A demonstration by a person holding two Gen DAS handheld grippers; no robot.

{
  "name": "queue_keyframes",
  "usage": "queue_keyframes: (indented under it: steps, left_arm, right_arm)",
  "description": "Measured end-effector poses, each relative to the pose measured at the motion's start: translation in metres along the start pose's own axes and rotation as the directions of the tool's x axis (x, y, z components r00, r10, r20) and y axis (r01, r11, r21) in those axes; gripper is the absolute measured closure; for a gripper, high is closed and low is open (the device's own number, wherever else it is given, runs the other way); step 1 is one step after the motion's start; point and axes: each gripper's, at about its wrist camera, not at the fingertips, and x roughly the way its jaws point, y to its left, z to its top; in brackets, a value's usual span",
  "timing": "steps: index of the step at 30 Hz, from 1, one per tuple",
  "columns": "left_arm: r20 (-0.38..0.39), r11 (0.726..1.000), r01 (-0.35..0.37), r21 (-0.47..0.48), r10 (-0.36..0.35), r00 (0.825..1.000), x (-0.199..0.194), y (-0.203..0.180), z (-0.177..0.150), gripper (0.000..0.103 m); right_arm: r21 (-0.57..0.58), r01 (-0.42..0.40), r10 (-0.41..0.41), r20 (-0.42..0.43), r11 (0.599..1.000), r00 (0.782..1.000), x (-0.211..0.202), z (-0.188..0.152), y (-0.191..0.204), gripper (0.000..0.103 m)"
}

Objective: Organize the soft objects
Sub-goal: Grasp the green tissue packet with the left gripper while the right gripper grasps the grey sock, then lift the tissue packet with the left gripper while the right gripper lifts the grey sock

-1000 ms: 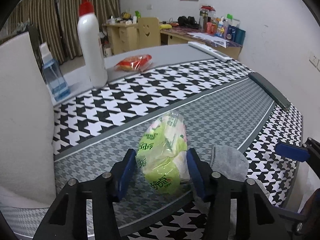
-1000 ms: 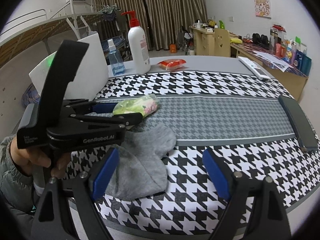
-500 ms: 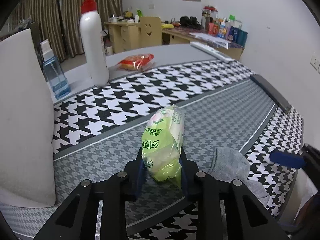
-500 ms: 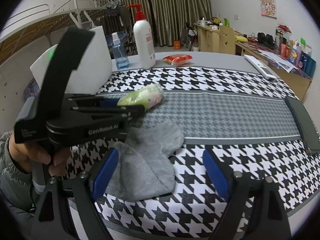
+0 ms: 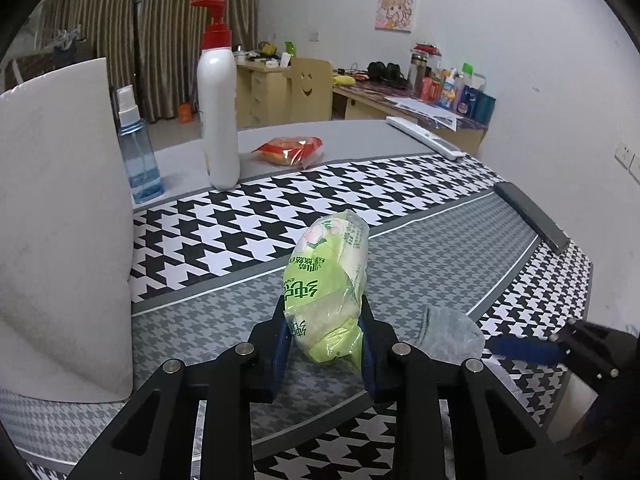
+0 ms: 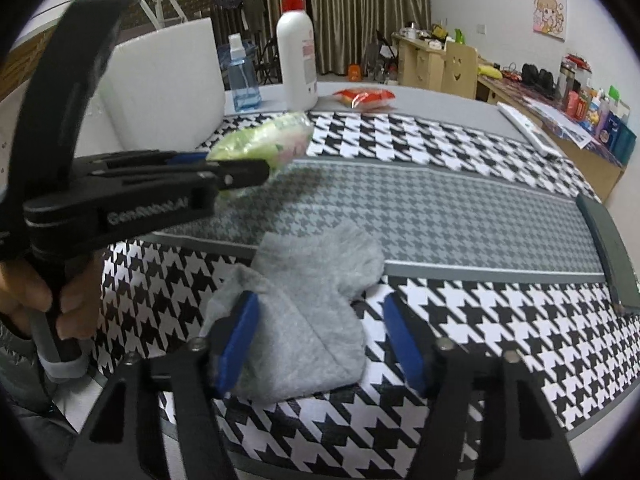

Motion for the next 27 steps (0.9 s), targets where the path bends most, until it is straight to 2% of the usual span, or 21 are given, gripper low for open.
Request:
queue_keyframes:
  steps: [5,9,16,22,27]
  left_arm:
    - [0.013,1.000,-0.022,-0.010,0.022,1.000,-0.004,0.003,-0.002,0.072]
    - [0.025,1.000,-0.006,-0.029,0.006,1.000,-0.008,0.005,-0.003,0.072]
    - [0.067,1.000,-0.018,-0.024,0.019,0.998,-0.019,0.004,-0.003,0.072]
    - [0.124,1.000,-0.023,-0.016,0.025,0.992,-0.036,0.004,-0.004,0.072]
    - [0.137,0.999,-0.027,-0.028,0.030,0.990,-0.044,0.009,-0.008,0.072]
  right_arm:
    - [-0.025,0.009,-0.009,0.006,1.000,1.000,-0.001,-0.004,0.007,0.047]
    - [-0.032,-0.005,0.005,0.001,0.999,1.000,-0.002,-0.004,0.011,0.066]
    - [-0.046,-0.013,0.013,0.009,0.999,1.000,-0.004,-0.005,0.023,0.087]
    - [-0.015,-0.055,0.055,0.025,0.998,0.998,-0.009,-0.004,0.024,0.089]
    - [0.028,-0.043,0.042,0.057,0.999,0.998,-0.015,0.003,0.016,0.089]
